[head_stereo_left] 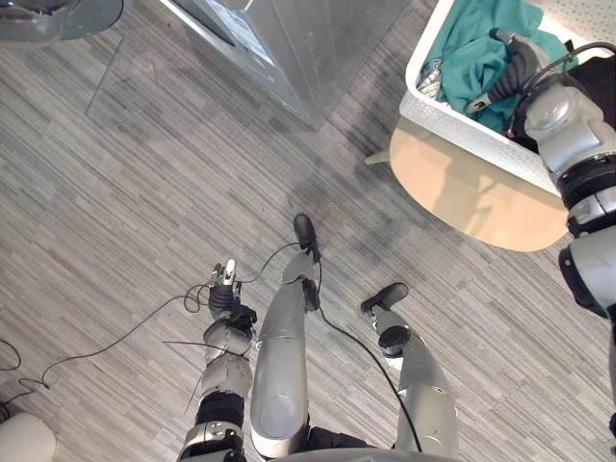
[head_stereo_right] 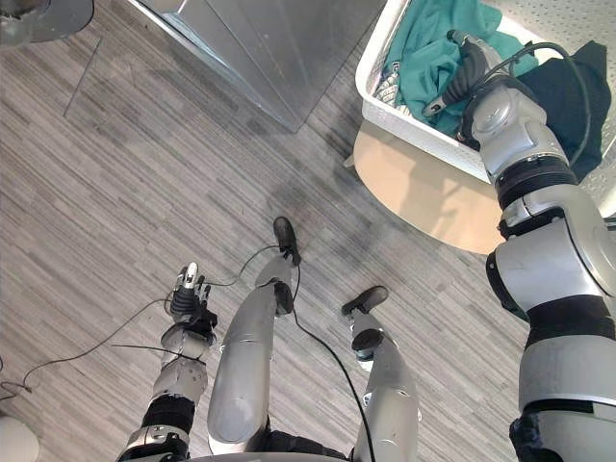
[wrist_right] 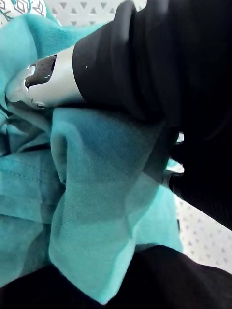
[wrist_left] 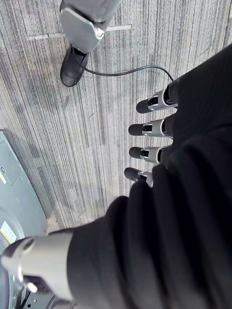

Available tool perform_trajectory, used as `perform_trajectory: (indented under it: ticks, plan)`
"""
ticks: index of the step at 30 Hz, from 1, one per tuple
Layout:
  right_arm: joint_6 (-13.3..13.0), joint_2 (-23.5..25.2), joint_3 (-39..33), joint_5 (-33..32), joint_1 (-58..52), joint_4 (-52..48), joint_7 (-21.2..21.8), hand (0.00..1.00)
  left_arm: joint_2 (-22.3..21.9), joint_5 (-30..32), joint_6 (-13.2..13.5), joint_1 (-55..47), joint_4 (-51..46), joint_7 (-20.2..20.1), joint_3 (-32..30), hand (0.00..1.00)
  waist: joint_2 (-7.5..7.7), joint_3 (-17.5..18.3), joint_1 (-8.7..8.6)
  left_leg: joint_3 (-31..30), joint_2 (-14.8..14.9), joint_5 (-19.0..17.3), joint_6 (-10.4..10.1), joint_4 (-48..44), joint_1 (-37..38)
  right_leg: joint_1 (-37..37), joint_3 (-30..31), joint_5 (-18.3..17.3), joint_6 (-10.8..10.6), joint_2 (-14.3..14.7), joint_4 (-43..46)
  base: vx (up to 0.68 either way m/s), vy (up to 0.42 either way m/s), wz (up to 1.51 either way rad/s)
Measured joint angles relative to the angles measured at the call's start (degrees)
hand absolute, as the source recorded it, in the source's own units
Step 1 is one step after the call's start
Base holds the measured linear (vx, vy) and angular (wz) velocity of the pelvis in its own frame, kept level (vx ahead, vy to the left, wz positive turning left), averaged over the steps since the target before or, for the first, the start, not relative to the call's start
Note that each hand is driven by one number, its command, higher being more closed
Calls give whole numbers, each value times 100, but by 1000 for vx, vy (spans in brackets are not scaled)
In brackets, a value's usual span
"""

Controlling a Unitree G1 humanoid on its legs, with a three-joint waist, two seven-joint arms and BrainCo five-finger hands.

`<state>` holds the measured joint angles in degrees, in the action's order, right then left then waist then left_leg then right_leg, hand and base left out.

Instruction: Pick up the laundry basket with both hands and put the clothes into the washing machine.

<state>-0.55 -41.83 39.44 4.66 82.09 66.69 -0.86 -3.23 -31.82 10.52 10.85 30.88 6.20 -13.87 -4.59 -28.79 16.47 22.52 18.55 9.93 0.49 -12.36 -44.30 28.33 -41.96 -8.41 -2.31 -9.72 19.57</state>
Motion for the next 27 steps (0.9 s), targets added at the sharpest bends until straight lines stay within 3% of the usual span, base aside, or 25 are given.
perform_trajectory:
  ticks: [9,14,20,24,27]
  plan:
    - [117,80,211,-3,185,209,-77,100,-19,-365,-8,25,0,6,0,0,0,0,6,12,49,27,-9,37,9,-1,-35,-5,8,52,40,12,-21,1]
    - [327,341,-2,-2,91,291,-292,100,-109,-413,-14,39,-10,40,-92,0,0,0,-4,18,81,26,-9,-16,90,-6,-30,-26,43,-27,296,0,0,0]
    - [361,617,-1275,-133,-318,91,-672,100,-101,-409,-21,12,-140,162,-452,0,3,-1,-96,5,213,21,-4,-241,285,-169,-40,-99,154,-106,749,-8,-19,4]
    - [359,769,-2390,-340,-863,-793,-996,100,-88,-400,-24,-229,-303,165,-450,0,42,1,-353,58,218,-3,17,-281,735,-532,-35,-249,172,-231,1046,-39,-54,11]
    - [350,859,-3340,-495,-1336,-1773,-1349,100,-18,-375,-23,-472,-700,165,-394,0,109,17,-497,152,214,-51,32,-349,1032,-859,-35,-587,185,-259,1026,-86,-72,9]
